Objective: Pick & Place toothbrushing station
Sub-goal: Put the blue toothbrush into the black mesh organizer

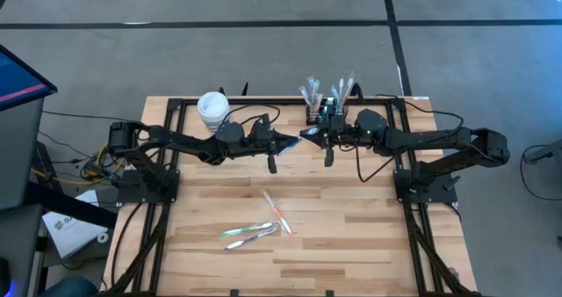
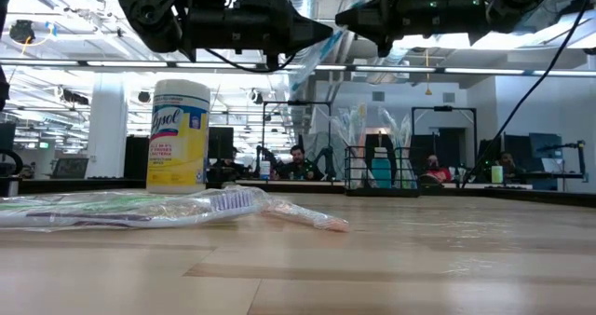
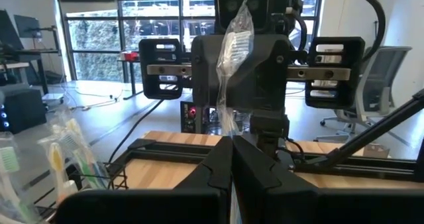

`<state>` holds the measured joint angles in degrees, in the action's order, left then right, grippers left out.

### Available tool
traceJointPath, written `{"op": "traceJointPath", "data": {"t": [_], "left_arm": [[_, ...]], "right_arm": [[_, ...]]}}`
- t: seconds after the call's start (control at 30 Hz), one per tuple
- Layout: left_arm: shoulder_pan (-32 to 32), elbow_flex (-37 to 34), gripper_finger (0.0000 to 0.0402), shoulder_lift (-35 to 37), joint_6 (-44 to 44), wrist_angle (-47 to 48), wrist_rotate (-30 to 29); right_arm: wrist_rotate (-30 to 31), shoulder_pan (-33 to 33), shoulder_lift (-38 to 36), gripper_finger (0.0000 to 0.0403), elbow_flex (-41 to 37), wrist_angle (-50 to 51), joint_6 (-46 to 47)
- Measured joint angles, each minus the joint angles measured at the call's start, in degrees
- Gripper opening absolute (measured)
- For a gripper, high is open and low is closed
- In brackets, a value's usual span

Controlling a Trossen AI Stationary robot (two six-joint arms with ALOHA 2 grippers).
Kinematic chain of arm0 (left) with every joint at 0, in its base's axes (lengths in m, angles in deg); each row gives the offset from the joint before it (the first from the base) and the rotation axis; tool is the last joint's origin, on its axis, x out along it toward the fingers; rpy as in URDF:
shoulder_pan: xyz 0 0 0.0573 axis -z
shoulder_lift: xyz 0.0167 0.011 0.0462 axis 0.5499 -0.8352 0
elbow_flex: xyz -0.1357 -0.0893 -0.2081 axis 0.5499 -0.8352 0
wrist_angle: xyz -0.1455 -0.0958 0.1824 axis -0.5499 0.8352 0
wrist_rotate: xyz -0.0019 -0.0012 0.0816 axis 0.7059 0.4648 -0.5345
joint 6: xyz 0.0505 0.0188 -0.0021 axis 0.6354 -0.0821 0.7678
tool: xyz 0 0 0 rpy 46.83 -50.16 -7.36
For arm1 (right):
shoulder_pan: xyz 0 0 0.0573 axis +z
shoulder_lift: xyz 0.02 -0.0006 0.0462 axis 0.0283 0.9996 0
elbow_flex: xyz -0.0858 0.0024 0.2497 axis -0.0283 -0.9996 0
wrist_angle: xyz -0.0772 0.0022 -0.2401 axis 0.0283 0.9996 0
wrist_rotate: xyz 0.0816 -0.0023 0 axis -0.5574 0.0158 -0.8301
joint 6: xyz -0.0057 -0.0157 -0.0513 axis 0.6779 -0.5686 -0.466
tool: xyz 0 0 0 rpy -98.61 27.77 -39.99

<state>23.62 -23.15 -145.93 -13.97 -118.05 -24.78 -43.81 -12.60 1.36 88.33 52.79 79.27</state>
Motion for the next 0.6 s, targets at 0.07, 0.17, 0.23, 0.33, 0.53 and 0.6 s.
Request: {"op": "traceJointPath", "data": {"t": [0.07, 0.17, 0.23, 0.33, 0.53, 0.6], "left_arm": [[0.0, 0.0, 0.0, 0.0, 0.0, 0.0, 0.0], [0.0, 0.0, 0.0, 0.0, 0.3, 0.1, 0.0], [0.0, 0.0, 0.0, 0.0, 1.9, 0.2, -0.5], [0.0, -0.1, 0.0, 0.8, 3.2, 1.1, -1.3], [0.0, -1.2, 0.0, 2.1, 3.7, 0.5, -4.2], [0.0, -2.0, 0.0, 3.1, 4.9, 0.9, -5.5]], "right_arm": [[0.0, 0.0, 0.0, 0.0008, 0.0, 0.0, 0.0], [0.0, 0.0, 0.0, 0.001, 0.0, 0.1, 0.1], [0.0, 0.0, 0.0, 0.0009, 0.0, 0.2, 0.1], [0.0, -0.4, 0.0, 0.0006, 0.0, 0.7, 0.0], [-0.1, -2.5, -0.1, 0.0004, 0.0, 2.3, 0.2], [0.1, -3.2, -0.1, 0.0005, 0.0, 3.1, 0.8]]}}
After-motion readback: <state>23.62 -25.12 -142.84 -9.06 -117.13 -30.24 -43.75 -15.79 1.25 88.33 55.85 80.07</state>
